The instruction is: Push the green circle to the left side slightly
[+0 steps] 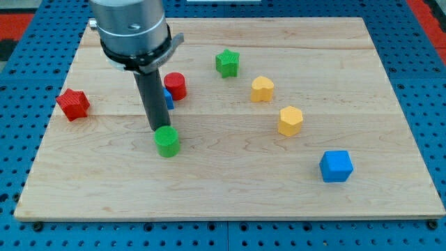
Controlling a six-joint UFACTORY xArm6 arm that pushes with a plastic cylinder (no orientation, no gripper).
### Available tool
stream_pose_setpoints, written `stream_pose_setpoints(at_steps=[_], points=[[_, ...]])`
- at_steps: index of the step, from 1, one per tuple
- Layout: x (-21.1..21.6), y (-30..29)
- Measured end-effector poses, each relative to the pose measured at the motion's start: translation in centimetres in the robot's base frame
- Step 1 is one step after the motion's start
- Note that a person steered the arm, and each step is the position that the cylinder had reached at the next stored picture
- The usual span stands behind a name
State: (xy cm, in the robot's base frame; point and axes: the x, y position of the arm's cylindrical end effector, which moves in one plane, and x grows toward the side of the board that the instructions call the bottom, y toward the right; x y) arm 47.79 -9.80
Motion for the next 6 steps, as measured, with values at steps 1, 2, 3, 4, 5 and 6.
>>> stream_pose_setpoints(at_steps=[1, 2, 3, 4, 5, 6], points=[[0.1, 4.2], [3.0, 6.5], [2.0, 3.2], [-0.6, -3.7], [2.0, 2.3], [4.0, 1.1]])
